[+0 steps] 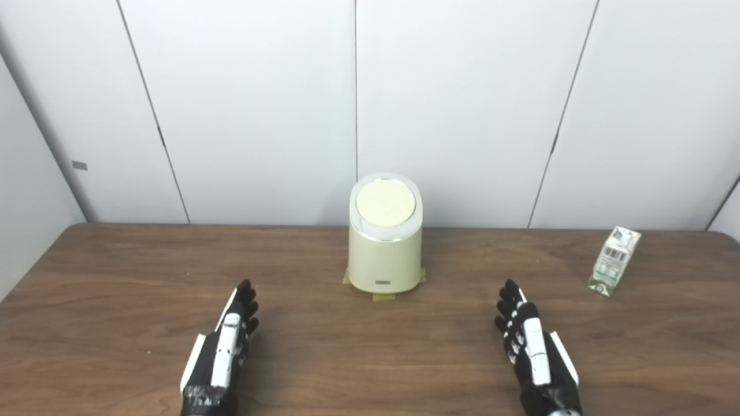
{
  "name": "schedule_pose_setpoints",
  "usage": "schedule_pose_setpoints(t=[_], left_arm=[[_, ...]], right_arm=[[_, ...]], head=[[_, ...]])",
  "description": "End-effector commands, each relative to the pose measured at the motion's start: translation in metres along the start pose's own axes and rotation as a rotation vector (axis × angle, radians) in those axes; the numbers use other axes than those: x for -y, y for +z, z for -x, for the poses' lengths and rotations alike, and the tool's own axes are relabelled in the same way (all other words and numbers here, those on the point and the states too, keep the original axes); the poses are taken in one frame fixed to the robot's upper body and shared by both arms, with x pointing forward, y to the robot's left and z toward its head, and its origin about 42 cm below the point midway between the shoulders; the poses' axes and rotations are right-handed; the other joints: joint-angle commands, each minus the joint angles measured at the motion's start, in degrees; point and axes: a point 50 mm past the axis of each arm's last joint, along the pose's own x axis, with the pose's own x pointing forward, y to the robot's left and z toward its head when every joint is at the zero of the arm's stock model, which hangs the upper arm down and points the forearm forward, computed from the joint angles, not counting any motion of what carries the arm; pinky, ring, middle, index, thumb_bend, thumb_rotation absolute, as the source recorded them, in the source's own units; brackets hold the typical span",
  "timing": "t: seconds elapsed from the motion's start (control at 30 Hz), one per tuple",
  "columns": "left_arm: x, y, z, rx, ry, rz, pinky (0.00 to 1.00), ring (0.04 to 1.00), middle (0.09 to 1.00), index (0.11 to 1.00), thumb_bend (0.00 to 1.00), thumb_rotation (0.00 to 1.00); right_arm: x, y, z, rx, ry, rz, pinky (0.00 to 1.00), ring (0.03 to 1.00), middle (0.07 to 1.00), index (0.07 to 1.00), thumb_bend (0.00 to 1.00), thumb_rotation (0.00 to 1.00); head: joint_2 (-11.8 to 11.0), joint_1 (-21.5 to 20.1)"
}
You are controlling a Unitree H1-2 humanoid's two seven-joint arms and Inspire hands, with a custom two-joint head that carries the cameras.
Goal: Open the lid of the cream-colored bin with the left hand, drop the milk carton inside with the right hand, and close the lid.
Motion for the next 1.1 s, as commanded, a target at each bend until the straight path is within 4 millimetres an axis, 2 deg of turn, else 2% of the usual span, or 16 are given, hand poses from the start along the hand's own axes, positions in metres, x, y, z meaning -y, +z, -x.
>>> schedule_pose_setpoints(t=[0.0, 0.17, 0.27, 0.3, 0.4, 0.53, 0.6, 0.7, 0.8, 0.93, 1.07], left_arm=[[0.001, 0.009, 0.003, 0.037, -0.013, -0.005, 1.0, 1.0, 1.0, 1.0, 0.34, 1.0], [0.001, 0.014, 0.001, 0.027, -0.012, -0.016, 1.0, 1.0, 1.0, 1.0, 0.41, 1.0], [0.004, 0.023, -0.004, 0.019, -0.001, -0.045, 1.0, 1.0, 1.0, 1.0, 0.48, 0.87], [0.005, 0.026, -0.006, 0.016, 0.002, -0.051, 1.0, 1.0, 1.0, 1.0, 0.51, 0.78], [0.008, 0.042, -0.017, 0.027, 0.013, -0.129, 1.0, 1.0, 1.0, 1.0, 0.57, 0.69], [0.015, 0.069, -0.036, 0.072, 0.029, -0.217, 0.96, 0.994, 0.987, 1.0, 0.6, 0.59], [0.021, 0.087, -0.05, 0.103, 0.046, -0.279, 0.94, 0.966, 0.962, 1.0, 0.66, 0.55], [0.028, 0.11, -0.07, 0.156, 0.049, -0.28, 0.9, 0.94, 0.954, 1.0, 0.68, 0.45], [0.035, 0.126, -0.088, 0.195, 0.04, -0.293, 0.88, 0.93, 0.948, 0.998, 0.71, 0.39], [0.046, 0.147, -0.113, 0.229, -0.014, -0.382, 0.9, 0.938, 0.963, 1.0, 0.72, 0.36], [0.061, 0.166, -0.137, 0.226, -0.047, -0.499, 0.8, 0.913, 0.966, 1.0, 0.77, 0.34]], right_arm=[[-0.001, 0.014, -0.007, 0.075, 0.016, -0.005, 1.0, 1.0, 1.0, 1.0, 0.66, 1.0], [0.0, 0.013, -0.008, 0.071, 0.013, -0.016, 1.0, 1.0, 1.0, 1.0, 0.66, 1.0], [0.001, 0.011, -0.009, 0.07, 0.019, -0.02, 1.0, 1.0, 1.0, 1.0, 0.64, 1.0], [0.001, 0.011, -0.01, 0.069, 0.02, -0.021, 1.0, 1.0, 1.0, 1.0, 0.65, 1.0], [0.001, 0.009, -0.01, 0.066, 0.018, -0.023, 1.0, 1.0, 1.0, 1.0, 0.66, 1.0], [0.001, 0.006, -0.011, 0.065, 0.023, -0.029, 1.0, 1.0, 1.0, 1.0, 0.65, 1.0], [0.002, 0.005, -0.012, 0.064, 0.022, -0.03, 1.0, 1.0, 1.0, 1.0, 0.64, 1.0], [0.001, 0.005, -0.013, 0.063, 0.022, -0.03, 1.0, 1.0, 1.0, 1.0, 0.63, 1.0], [0.001, 0.005, -0.014, 0.063, 0.025, -0.033, 1.0, 1.0, 1.0, 1.0, 0.63, 1.0], [0.0, 0.007, -0.013, 0.061, 0.027, -0.033, 1.0, 1.0, 1.0, 1.0, 0.64, 1.0], [0.0, 0.009, -0.012, 0.063, 0.034, -0.028, 1.0, 1.0, 1.0, 1.0, 0.64, 1.0]], head=[[0.03, 0.24], [-0.04, 1.96], [-0.14, 2.19], [-0.14, 2.19], [-0.51, 2.5], [-0.59, 3.26], [-0.7, 3.42], [-0.68, 3.34], [-0.57, 3.16], [0.16, 3.01], [0.57, 3.28]])
